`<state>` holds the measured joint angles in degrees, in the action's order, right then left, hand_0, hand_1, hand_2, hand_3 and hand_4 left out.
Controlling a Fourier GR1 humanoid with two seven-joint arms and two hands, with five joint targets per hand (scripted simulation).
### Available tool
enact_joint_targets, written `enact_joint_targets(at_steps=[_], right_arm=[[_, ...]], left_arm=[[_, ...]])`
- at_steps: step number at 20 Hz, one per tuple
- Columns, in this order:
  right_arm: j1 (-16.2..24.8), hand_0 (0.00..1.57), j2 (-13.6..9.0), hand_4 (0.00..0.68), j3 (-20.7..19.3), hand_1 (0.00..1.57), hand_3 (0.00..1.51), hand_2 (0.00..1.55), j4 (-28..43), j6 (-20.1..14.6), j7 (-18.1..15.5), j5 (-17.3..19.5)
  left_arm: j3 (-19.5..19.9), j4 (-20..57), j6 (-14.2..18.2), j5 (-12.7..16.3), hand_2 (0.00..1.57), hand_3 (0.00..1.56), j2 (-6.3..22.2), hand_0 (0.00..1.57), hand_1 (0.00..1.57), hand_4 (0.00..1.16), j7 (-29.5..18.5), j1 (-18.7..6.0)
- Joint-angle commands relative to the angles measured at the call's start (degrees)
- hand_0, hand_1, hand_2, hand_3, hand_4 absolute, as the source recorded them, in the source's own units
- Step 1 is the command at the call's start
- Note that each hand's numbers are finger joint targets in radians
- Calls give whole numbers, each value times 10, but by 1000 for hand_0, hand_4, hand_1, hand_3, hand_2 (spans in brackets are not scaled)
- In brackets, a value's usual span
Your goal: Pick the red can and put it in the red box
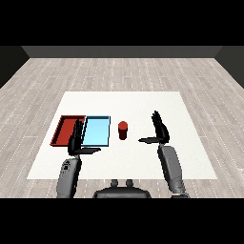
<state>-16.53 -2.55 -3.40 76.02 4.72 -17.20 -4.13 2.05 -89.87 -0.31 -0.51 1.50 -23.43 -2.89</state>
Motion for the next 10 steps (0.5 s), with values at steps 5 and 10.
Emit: enact_joint_targets(at_steps=[5,10], right_arm=[[-55,0,23,0,-10,0,0,0,-86,-1,-9,-32],[-92,0,25,0,8,0,0,0,-217,-4,-99,-36]], left_arm=[[12,1,-11,19,0,0,8,0,0,0,4,7],[-2,-18,-17,18,0,0,2,0,0,0,-5,28]])
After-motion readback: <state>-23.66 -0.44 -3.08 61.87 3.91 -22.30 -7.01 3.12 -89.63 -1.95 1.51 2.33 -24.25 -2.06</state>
